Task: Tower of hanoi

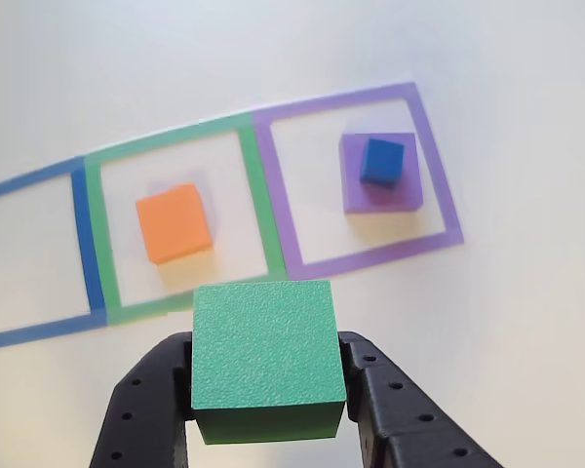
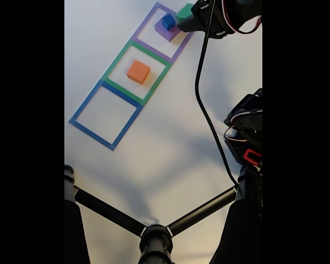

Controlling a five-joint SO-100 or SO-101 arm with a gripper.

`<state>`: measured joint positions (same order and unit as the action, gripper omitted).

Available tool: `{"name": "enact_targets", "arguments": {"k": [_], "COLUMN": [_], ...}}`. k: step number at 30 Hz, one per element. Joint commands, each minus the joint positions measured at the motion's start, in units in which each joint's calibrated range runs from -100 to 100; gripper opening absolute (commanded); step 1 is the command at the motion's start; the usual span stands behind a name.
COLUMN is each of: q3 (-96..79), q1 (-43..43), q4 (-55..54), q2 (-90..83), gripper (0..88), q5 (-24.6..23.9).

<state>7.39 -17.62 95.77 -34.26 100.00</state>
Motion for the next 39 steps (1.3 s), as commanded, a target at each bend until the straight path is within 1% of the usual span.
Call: {"name": "enact_targets", "arguments": {"k": [1,5,16,21,24,30,39], "q3": [-16.25,-31.52,-58.87,-66.50,-71.96,-76.95,-84.77], "q1": [-0.49,0.43,4.01,7.22,8.44,10.27,12.17], "q4": [-14.31,-29.28,-62.63,-73.15,-82.30,-96.46,-112.81], "q2": [-6.05,-8.69,-9.25,-9.33,-8.37,-1.96,4.69], "gripper": [1.9,1.7,1.4,1.6,1.8,1.9,1.9], "q5": [0.00,0.00,0.00,0.00,0.00,0.00,0.00]}}
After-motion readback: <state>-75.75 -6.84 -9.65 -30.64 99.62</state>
